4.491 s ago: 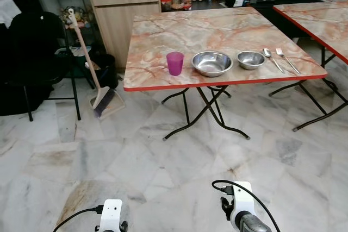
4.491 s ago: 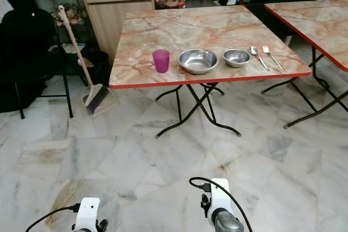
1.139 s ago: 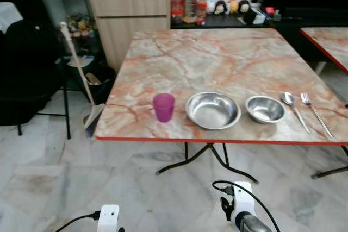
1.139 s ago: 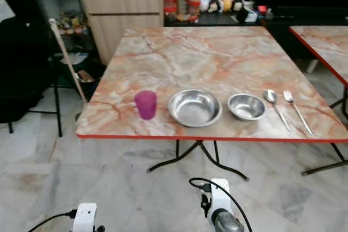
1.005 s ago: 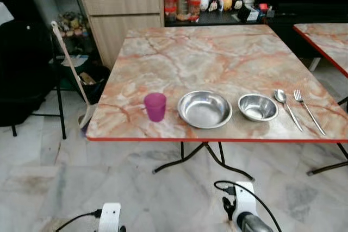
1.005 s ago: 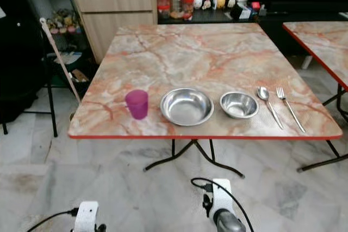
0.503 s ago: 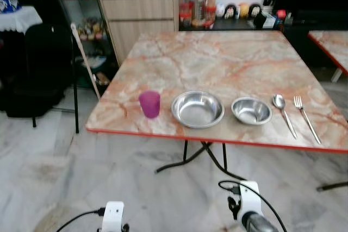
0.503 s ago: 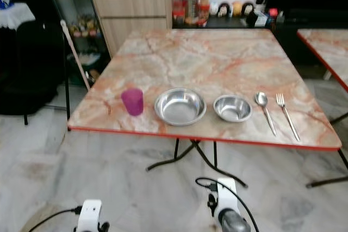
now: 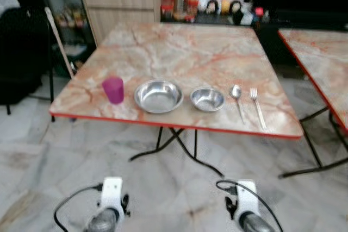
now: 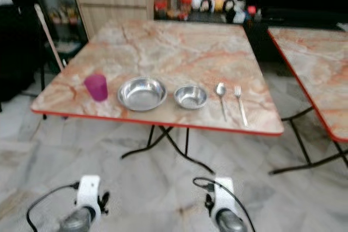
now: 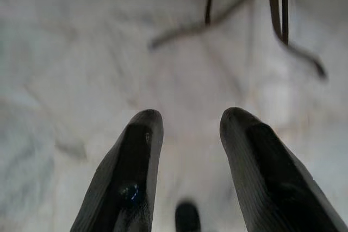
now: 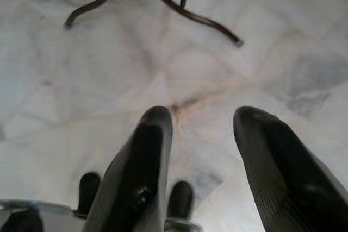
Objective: Setting the table
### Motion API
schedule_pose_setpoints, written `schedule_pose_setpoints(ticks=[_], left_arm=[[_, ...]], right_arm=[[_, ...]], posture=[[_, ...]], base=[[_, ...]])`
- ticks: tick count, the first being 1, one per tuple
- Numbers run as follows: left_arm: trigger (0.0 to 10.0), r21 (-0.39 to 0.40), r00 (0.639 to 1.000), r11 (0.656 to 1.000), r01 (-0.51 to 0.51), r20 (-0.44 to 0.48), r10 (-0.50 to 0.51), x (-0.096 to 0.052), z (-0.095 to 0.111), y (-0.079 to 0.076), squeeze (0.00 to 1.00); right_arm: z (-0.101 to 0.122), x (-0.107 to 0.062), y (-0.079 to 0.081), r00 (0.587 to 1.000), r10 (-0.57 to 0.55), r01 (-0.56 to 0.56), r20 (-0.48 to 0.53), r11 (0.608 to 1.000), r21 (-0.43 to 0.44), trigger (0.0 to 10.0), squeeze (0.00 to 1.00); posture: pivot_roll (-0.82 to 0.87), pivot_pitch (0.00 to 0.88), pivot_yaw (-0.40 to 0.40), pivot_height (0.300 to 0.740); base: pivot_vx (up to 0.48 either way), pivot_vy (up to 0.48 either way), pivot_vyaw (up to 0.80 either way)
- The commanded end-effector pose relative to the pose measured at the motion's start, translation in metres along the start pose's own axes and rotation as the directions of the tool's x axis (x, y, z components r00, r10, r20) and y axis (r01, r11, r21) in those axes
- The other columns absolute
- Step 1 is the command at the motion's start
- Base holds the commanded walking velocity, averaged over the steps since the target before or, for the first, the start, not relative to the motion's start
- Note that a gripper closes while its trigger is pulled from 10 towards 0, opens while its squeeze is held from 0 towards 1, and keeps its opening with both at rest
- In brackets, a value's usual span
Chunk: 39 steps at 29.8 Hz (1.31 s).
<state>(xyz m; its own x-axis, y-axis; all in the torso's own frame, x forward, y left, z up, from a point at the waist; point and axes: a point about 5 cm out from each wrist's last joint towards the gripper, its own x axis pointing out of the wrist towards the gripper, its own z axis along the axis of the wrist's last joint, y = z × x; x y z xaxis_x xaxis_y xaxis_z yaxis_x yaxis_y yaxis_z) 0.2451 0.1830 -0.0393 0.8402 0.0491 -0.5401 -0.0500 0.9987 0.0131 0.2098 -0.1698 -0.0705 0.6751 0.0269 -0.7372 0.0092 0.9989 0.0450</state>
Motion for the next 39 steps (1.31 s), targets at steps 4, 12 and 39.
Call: schedule_pose_setpoints(ticks=[4, 12, 39], left_arm=[[10.0, -0.101, 0.976, 0.995, 0.011, 0.218, 0.012, 0.005, 0.040, -0.004, 0.00], [10.0, -0.124, 0.875, 0.992, 0.011, 0.482, 0.050, -0.001, 0.097, -0.001, 1.00], [10.0, -0.051, 0.738, 0.964, 0.259, 0.655, -0.164, -0.008, 0.177, -0.056, 0.00]], right_arm=[[0.003, 0.000, -0.004, 1.000, -0.009, 0.009, 0.006, 1.000, -0.003, 10.0, 0.00], [0.001, 0.000, -0.004, 1.000, -0.007, 0.007, -0.001, 1.000, -0.012, 10.0, 0.00], [-0.007, -0.002, -0.005, 0.999, -0.036, 0.036, -0.033, 0.999, -0.003, 10.0, 0.00]], posture=[[0.08, 0.000, 0.004, 0.740], [0.09, 0.000, 0.004, 0.740], [0.06, 0.000, 0.034, 0.740]], base=[[0.000, 0.000, 0.00], [0.000, 0.000, 0.00], [0.000, 0.000, 0.00]])
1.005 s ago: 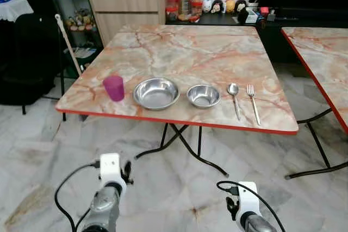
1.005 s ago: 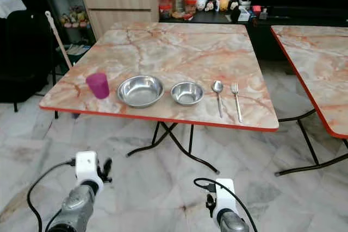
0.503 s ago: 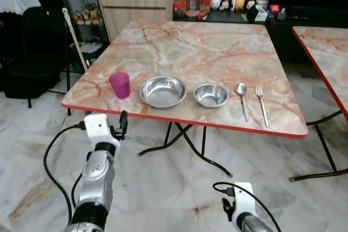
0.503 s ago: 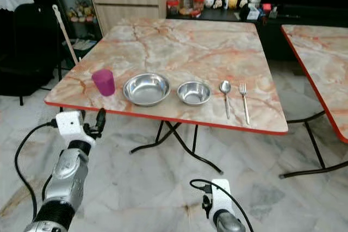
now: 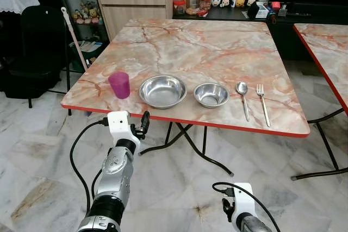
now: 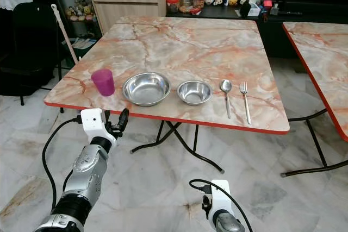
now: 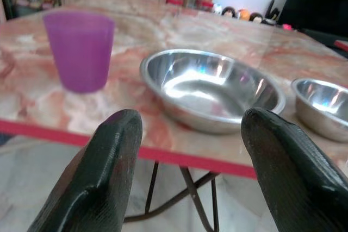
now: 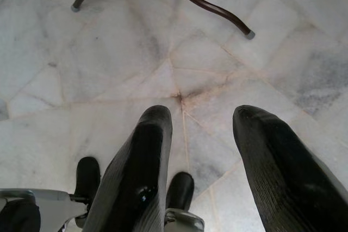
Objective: Setting the table
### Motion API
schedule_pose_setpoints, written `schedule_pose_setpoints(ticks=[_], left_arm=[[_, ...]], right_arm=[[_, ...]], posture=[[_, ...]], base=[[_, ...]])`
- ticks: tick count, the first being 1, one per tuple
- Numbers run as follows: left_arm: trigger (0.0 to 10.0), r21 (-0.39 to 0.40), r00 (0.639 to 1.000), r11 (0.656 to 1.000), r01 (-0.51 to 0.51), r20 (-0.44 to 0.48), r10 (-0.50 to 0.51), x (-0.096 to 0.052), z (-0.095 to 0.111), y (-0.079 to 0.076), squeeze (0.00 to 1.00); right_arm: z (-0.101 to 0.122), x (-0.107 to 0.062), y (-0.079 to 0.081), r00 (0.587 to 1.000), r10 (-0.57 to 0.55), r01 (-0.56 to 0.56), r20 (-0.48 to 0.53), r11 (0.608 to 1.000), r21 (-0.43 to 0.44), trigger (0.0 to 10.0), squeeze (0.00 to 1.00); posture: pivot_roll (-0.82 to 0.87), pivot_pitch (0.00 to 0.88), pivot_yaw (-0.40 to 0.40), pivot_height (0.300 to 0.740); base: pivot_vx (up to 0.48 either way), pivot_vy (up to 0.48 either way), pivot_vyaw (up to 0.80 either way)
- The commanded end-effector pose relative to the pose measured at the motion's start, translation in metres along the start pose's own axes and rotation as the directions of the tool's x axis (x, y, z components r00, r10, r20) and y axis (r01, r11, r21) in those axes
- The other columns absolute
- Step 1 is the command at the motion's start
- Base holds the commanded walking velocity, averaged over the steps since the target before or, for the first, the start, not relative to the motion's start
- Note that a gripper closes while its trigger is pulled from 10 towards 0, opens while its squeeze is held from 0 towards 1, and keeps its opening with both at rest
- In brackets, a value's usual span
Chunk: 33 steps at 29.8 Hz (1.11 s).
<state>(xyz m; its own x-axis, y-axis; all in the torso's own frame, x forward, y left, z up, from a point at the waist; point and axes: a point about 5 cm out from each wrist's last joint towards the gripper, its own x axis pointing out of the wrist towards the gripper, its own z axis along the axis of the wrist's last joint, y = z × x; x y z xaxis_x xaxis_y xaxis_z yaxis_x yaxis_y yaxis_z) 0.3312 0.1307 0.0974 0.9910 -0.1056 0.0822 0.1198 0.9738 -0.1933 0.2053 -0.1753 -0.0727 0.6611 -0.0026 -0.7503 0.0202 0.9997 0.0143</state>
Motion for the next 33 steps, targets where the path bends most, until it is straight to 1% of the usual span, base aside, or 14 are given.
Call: schedule_pose_setpoints(ticks=[1, 5, 9, 11, 16, 21, 23, 25, 27, 30, 33], left_arm=[[10.0, 0.023, 0.996, 0.999, 0.034, 0.087, -0.035, 0.007, 0.019, -0.005, 0.00], [10.0, 0.021, 0.993, 0.999, 0.027, 0.111, -0.030, 0.010, 0.025, -0.003, 0.00], [10.0, 0.028, 0.992, 0.999, 0.021, 0.121, -0.024, 0.011, 0.028, -0.002, 0.00], [10.0, 0.027, 0.991, 1.000, 0.011, 0.129, -0.014, 0.012, 0.030, 0.000, 0.00], [10.0, 0.017, 0.989, 1.000, 0.000, 0.151, -0.003, 0.013, 0.035, 0.001, 0.00], [10.0, 0.014, 0.986, 1.000, 0.007, 0.164, -0.009, 0.014, 0.039, 0.001, 0.00], [10.0, 0.011, 0.985, 1.000, 0.009, 0.175, -0.011, 0.015, 0.041, 0.000, 0.00], [10.0, 0.011, 0.984, 1.000, 0.009, 0.179, -0.011, 0.015, 0.042, 0.000, 0.00], [10.0, 0.012, 0.983, 1.000, 0.010, 0.183, -0.012, 0.016, 0.043, 0.000, 0.00], [10.0, 0.010, 0.982, 1.000, 0.009, 0.188, -0.010, 0.017, 0.045, 0.000, 0.00], [10.0, 0.005, 0.981, 1.000, 0.009, 0.192, -0.010, 0.018, 0.046, -0.001, 0.00]], right_arm=[[-0.002, 0.000, 0.001, 1.000, -0.005, 0.005, -0.014, 1.000, 0.009, 10.0, 0.00], [-0.003, 0.000, 0.002, 1.000, -0.006, 0.007, -0.015, 1.000, 0.022, 10.0, 0.00], [-0.002, 0.000, 0.003, 1.000, -0.006, 0.006, -0.026, 1.000, 0.010, 10.0, 0.00], [-0.001, 0.001, 0.003, 1.000, -0.013, 0.013, -0.015, 0.999, 0.033, 10.0, 0.00], [0.001, 0.001, 0.003, 1.000, -0.009, 0.009, -0.008, 1.000, 0.020, 10.0, 0.00], [0.003, 0.001, 0.004, 1.000, -0.007, 0.007, -0.002, 1.000, 0.029, 10.0, 0.00], [0.002, 0.001, 0.003, 1.000, -0.015, 0.015, -0.003, 0.999, 0.046, 10.0, 0.00], [0.001, 0.001, 0.003, 1.000, -0.009, 0.010, -0.012, 1.000, 0.023, 10.0, 0.00], [0.000, 0.001, 0.003, 1.000, -0.008, 0.009, -0.016, 0.999, 0.033, 10.0, 0.00], [0.003, 0.001, 0.002, 1.000, -0.009, 0.009, 0.009, 0.999, 0.044, 10.0, 0.00], [0.004, 0.001, 0.001, 1.000, -0.016, 0.015, 0.010, 0.999, 0.045, 10.0, 0.00]], posture=[[0.06, 0.000, 0.034, 0.740], [0.06, 0.000, 0.037, 0.740], [0.07, 0.000, 0.032, 0.740], [0.07, 0.000, 0.032, 0.740], [0.08, 0.000, 0.031, 0.740], [0.07, 0.000, 0.028, 0.740], [0.07, 0.000, 0.030, 0.740], [0.07, 0.000, 0.030, 0.740], [0.07, 0.000, 0.030, 0.740], [0.07, 0.000, 0.030, 0.740], [0.06, 0.000, 0.029, 0.740]], base=[[0.000, 0.000, 0.00], [0.000, 0.000, 0.00], [0.000, 0.000, -0.13], [0.000, 0.000, -0.27], [0.000, 0.000, 0.00], [0.272, 0.000, 0.00], [0.332, 0.000, 0.00], [0.371, 0.000, 0.00], [0.392, 0.000, -0.50], [0.394, 0.000, -0.15], [0.394, 0.000, 0.00]])
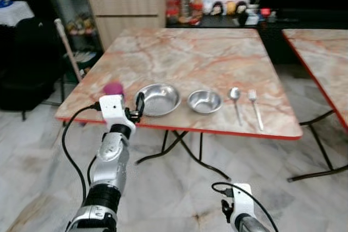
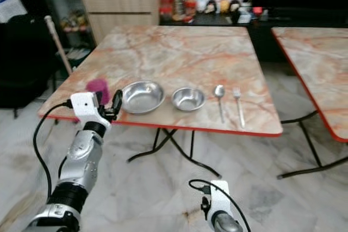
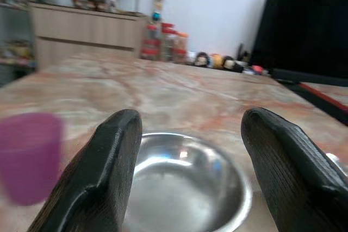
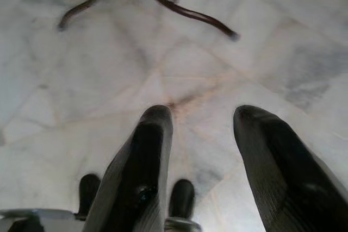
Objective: Setting the table
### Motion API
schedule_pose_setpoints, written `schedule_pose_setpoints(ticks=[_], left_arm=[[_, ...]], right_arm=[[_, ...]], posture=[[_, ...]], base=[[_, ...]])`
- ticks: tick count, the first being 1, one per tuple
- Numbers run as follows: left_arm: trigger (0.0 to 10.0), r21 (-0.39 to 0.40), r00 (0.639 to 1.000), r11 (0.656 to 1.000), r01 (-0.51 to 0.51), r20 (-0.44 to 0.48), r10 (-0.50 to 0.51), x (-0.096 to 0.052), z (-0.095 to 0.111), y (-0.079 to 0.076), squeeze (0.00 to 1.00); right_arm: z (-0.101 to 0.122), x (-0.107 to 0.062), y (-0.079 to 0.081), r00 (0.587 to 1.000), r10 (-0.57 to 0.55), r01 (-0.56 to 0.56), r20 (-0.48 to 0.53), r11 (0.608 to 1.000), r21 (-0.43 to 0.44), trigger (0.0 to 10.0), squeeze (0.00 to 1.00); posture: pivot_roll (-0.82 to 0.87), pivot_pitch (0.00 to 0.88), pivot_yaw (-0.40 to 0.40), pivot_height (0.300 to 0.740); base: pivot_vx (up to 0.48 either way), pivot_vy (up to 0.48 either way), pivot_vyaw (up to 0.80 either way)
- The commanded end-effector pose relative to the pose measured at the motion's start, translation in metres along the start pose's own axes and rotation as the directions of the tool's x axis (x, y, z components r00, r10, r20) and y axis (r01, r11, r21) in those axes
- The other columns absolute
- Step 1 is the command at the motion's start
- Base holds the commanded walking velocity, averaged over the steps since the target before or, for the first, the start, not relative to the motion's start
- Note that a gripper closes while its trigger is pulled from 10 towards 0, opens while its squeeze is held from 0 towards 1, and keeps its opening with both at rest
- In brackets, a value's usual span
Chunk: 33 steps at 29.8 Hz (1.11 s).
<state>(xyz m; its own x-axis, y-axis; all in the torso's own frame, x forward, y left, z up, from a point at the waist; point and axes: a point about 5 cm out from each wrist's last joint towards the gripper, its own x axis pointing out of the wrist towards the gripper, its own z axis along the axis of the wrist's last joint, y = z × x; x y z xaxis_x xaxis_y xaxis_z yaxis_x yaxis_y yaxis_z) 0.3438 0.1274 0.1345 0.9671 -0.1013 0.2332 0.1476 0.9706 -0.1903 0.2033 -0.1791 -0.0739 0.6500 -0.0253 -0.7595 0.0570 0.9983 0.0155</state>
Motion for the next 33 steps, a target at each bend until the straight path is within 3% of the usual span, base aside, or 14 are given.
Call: schedule_pose_setpoints(ticks=[1, 20, 26, 33], left_arm=[[10.0, 0.006, 0.999, 1.000, -0.019, 0.042, 0.019, 0.003, 0.011, 0.008, 0.00], [10.0, 0.007, 0.997, 0.999, -0.042, 0.062, 0.042, 0.002, 0.015, 0.012, 0.00], [10.0, -0.002, 0.995, 0.998, -0.064, 0.074, 0.064, -0.001, 0.022, 0.016, 0.00], [10.0, -0.048, 0.990, 0.990, -0.134, 0.037, 0.135, -0.021, 0.027, 0.028, 0.00]], right_arm=[[0.006, 0.001, 0.005, 1.000, 0.007, -0.007, 0.024, 1.000, 0.019, 10.0, 0.00], [0.006, 0.001, 0.005, 1.000, 0.014, -0.015, 0.022, 1.000, 0.013, 10.0, 0.00], [0.004, 0.001, 0.006, 1.000, 0.017, -0.017, 0.020, 1.000, 0.014, 10.0, 0.00], [-0.001, 0.000, 0.005, 1.000, 0.013, -0.013, 0.008, 1.000, 0.017, 10.0, 0.00]], posture=[[0.07, 0.000, 0.028, 0.740], [0.07, 0.000, 0.023, 0.740], [0.07, 0.000, 0.028, 0.740], [0.09, 0.000, 0.037, 0.740]], base=[[0.394, 0.000, 0.00], [0.391, 0.000, 0.00], [0.048, 0.000, 0.00], [0.000, 0.000, 0.00]])
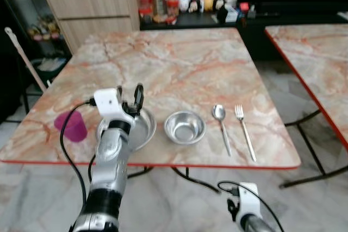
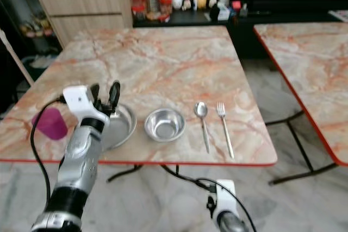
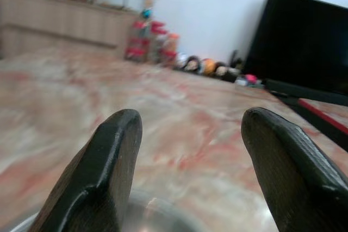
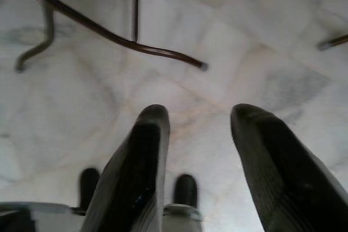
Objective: Setting the table
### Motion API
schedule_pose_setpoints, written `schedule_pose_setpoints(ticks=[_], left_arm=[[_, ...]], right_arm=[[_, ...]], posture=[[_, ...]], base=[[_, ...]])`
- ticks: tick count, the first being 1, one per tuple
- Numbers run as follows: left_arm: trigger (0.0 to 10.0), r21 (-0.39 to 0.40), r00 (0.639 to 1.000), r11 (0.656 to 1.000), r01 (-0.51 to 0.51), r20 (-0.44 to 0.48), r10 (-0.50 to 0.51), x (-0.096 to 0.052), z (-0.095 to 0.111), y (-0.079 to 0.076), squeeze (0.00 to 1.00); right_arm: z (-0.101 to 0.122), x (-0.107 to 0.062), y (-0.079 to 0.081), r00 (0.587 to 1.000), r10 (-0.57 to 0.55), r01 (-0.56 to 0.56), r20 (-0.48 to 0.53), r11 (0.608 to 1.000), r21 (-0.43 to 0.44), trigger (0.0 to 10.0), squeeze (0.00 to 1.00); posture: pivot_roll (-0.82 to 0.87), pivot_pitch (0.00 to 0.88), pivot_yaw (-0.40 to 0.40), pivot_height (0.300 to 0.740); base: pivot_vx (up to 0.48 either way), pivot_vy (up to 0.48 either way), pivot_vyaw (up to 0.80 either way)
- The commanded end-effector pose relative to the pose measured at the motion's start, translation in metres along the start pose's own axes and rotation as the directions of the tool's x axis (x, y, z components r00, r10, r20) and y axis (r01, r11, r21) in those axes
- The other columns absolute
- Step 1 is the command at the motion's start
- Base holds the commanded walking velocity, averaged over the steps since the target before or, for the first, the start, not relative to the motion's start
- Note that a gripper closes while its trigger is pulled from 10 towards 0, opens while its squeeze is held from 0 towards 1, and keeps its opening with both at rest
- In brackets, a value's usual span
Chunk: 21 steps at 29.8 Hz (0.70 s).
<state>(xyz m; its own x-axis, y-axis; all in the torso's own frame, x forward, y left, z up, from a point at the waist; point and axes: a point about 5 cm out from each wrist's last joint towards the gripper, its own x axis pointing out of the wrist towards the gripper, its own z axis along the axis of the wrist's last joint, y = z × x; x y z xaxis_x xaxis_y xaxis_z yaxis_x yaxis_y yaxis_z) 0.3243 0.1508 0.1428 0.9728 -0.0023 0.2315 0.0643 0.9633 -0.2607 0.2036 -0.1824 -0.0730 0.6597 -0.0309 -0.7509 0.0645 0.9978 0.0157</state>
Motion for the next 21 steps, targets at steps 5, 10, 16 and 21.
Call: schedule_pose_setpoints(ticks=[5, 10, 16, 21], left_arm=[[10.0, -0.008, 0.992, 0.992, -0.126, -0.002, 0.126, -0.015, 0.022, 0.023, 0.00], [10.0, -0.053, 0.982, 0.981, -0.185, -0.055, 0.182, -0.025, 0.025, 0.028, 0.00], [10.0, -0.064, 0.973, 0.977, -0.202, -0.130, 0.192, -0.033, 0.022, 0.026, 0.00], [10.0, -0.014, 0.941, 0.986, -0.168, -0.300, 0.156, -0.046, 0.002, 0.023, 0.00]], right_arm=[[-0.007, -0.001, 0.010, 1.000, 0.021, -0.021, -0.019, 1.000, 0.009, 10.0, 0.00], [-0.010, -0.001, 0.011, 0.999, 0.024, -0.023, -0.027, 1.000, 0.010, 10.0, 0.00], [-0.011, -0.002, 0.010, 0.999, 0.014, -0.013, -0.032, 1.000, 0.027, 10.0, 0.00], [-0.013, -0.002, 0.012, 0.999, 0.015, -0.013, -0.037, 0.999, 0.036, 10.0, 0.00]], posture=[[0.10, 0.009, 0.045, 0.740], [0.11, 0.010, 0.052, 0.740], [0.12, 0.005, 0.060, 0.740], [0.12, 0.000, 0.078, 0.740]], base=[[0.000, 0.000, 0.00], [0.000, 0.000, 0.00], [0.000, 0.000, 0.00], [0.000, 0.000, 0.00]])
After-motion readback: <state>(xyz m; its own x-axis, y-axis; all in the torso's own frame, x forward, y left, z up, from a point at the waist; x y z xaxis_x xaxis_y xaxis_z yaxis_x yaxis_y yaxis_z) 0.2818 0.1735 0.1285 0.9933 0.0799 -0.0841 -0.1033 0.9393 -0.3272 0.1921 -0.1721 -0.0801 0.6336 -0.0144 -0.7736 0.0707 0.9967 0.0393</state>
